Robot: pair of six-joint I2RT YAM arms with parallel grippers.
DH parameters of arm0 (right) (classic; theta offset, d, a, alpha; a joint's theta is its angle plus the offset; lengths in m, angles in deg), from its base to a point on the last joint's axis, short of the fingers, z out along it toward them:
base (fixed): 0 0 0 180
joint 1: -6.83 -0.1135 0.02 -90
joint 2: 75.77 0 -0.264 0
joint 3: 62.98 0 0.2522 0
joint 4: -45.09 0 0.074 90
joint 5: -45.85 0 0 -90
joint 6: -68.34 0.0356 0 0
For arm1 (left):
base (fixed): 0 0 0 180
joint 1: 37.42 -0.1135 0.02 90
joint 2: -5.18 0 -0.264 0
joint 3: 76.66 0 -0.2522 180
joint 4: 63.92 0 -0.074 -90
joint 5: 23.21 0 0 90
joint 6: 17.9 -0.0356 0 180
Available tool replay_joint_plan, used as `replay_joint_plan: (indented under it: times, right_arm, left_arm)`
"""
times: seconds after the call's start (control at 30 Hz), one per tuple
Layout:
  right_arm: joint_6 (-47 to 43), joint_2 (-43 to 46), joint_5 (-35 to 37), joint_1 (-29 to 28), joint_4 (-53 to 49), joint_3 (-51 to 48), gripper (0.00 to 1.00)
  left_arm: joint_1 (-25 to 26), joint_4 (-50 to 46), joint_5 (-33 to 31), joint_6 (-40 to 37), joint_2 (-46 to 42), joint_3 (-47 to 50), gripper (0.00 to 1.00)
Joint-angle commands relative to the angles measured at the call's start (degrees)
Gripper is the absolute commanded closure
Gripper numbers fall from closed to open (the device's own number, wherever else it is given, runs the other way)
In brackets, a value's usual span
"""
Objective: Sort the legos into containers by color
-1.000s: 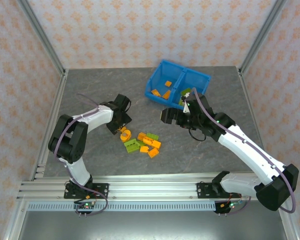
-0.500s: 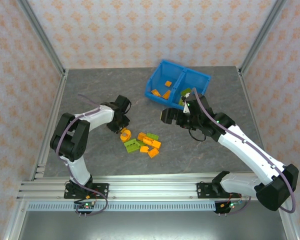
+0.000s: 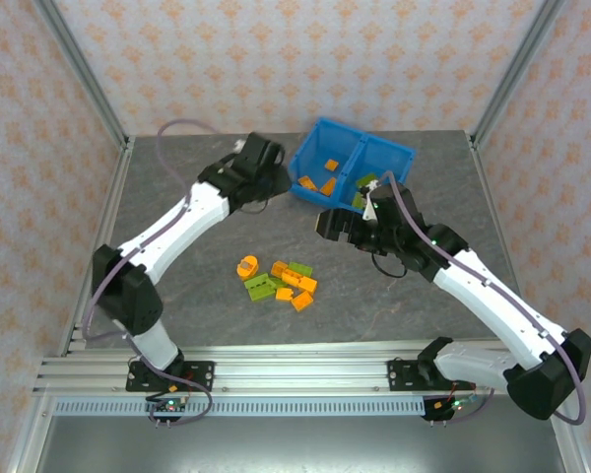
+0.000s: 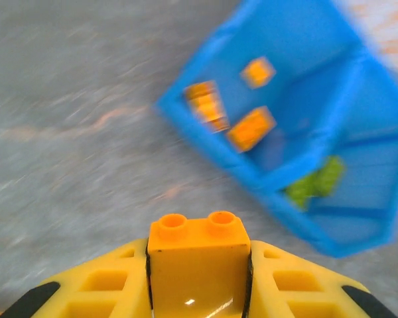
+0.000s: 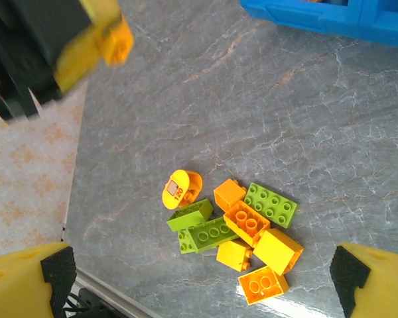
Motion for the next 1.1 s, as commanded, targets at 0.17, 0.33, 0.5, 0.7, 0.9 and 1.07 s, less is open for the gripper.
replay_joint_plan:
  times: [0.17, 0.33, 0.5, 0.7, 0.9, 1.07]
  right_arm:
    - [1.4, 4.7, 2.4, -0.3, -0.4, -0.7, 0.0]
    - [1.3, 7.0, 3.8, -0.3, -1.9, -1.4, 0.0]
    - [1.5, 7.6, 3.7, -0.3, -2.2, -1.7, 0.0]
    - [1.6, 7.7, 3.8, -0.3, -2.1, -1.8, 0.0]
    - [1.8, 7.3, 3.7, -0.3, -1.2, -2.1, 0.0]
    - [2.1, 6.8, 3.6, -0.3, 0.0, -2.8, 0.0]
  left_arm:
    - [1.9, -10.0, -10.2, -16.3, 29.3, -35.9, 0.74]
    - [1.9, -11.2, -10.4, -18.3, 43.9, -54.8, 0.74]
    - [1.9, -6.8, -11.4, -16.2, 47.5, -54.7, 0.63]
    - [2.6, -8.2, -9.5, -17.3, 44.9, -54.7, 0.45]
    - [3.7, -13.7, -6.5, -19.0, 36.6, -53.3, 0.39]
    - [5.4, -14.2, -12.9, -17.9, 18.9, -31.4, 0.39]
